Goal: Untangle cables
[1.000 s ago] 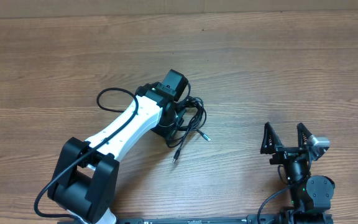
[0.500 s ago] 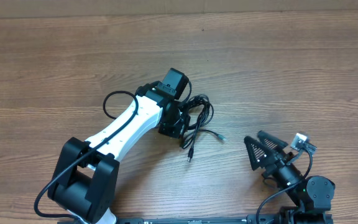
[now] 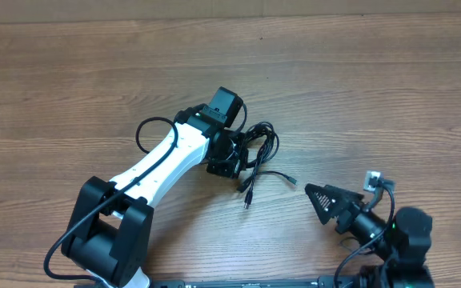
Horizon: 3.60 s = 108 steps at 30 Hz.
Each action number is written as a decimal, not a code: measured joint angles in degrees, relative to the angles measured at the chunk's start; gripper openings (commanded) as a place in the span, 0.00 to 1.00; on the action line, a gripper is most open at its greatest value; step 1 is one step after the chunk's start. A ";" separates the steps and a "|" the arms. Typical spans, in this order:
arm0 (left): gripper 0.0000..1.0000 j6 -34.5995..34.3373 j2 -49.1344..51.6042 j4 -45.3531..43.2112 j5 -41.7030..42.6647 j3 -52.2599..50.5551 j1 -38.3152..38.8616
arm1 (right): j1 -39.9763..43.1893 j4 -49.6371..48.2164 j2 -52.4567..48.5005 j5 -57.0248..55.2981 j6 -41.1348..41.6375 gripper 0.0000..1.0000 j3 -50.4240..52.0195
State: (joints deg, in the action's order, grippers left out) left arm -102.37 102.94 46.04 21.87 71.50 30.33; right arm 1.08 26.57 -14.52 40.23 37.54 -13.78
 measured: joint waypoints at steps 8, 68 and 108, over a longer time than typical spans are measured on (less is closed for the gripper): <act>0.04 -2.84 0.00 0.04 5.22 0.00 -0.46 | -1.51 -10.67 -19.52 9.22 -2.36 0.95 -3.91; 0.04 -11.96 0.00 -0.28 13.68 0.00 -3.43 | -34.51 -52.50 -58.36 -19.41 0.92 0.13 -4.24; 0.04 56.30 0.00 -9.49 -28.68 0.02 1.51 | -25.81 -37.62 -55.17 -4.74 5.49 0.04 -6.80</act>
State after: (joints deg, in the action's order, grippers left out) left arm -46.06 102.94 36.56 -6.81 71.53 31.83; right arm -24.73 -11.05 -69.69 35.48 43.03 -20.58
